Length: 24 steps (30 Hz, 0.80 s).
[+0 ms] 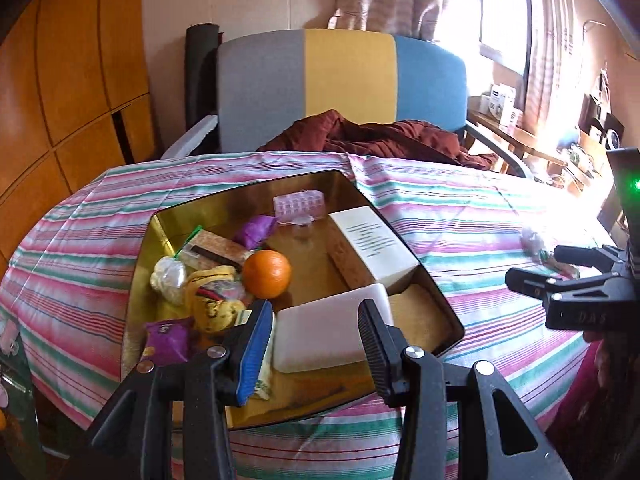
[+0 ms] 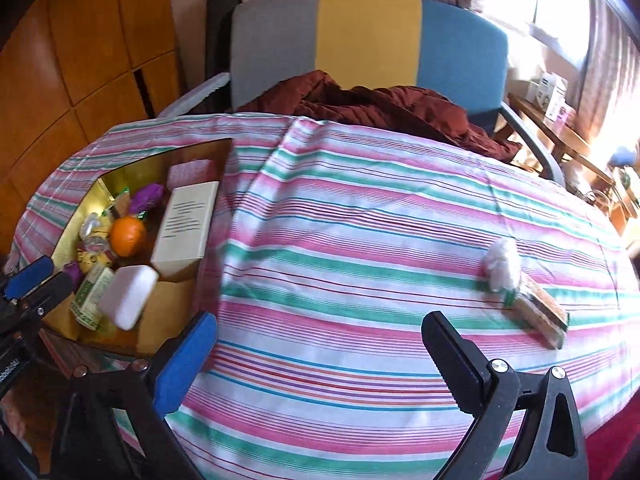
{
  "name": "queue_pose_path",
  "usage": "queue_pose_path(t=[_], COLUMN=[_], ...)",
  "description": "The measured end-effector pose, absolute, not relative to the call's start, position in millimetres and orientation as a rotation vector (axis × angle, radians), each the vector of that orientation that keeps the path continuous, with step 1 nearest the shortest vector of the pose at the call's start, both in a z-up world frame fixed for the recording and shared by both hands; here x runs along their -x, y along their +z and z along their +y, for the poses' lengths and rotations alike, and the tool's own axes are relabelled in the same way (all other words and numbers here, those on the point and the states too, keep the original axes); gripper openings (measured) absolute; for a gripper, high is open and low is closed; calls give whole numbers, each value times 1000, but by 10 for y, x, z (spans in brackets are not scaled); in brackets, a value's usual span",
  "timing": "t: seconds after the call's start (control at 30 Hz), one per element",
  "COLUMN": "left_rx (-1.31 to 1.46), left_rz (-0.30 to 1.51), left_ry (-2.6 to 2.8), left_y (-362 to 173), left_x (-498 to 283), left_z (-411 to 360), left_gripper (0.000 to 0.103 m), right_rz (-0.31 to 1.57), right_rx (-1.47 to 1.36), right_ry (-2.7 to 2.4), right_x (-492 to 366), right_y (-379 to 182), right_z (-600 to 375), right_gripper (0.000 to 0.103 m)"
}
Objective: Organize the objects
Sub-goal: 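Withdraw both tools from the gold tray toward the last wrapped ball and cracker pack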
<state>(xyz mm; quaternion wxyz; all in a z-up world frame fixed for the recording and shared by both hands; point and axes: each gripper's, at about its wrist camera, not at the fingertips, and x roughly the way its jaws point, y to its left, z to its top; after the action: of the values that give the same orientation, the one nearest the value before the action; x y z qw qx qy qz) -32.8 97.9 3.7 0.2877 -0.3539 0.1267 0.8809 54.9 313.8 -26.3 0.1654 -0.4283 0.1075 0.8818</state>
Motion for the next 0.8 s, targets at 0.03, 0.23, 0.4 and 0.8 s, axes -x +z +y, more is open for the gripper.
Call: queue_pose_path(t=[0.03,0.23,0.4,0.8], left_rx=[940,912,895,934], left_rz=[348,384,402,439], left_ry=[2342,2279,2206,2070], left_y=[40,55,46,-126], left_x=[313,221,125,-1], left_z=[1019,1242,1428,1831], left_gripper=[45,45,45,45], right_rz=[302,275,236,144], right_rx=[1220,1256,1324,1585], right_ry=[2499,2425,2335,2121], right_x=[-581,-799,-1071,-1306], right_y=[-259,-228,-249,-617], right_z=[3202,3621,4113,5082], right_gripper=[103,103,103,103])
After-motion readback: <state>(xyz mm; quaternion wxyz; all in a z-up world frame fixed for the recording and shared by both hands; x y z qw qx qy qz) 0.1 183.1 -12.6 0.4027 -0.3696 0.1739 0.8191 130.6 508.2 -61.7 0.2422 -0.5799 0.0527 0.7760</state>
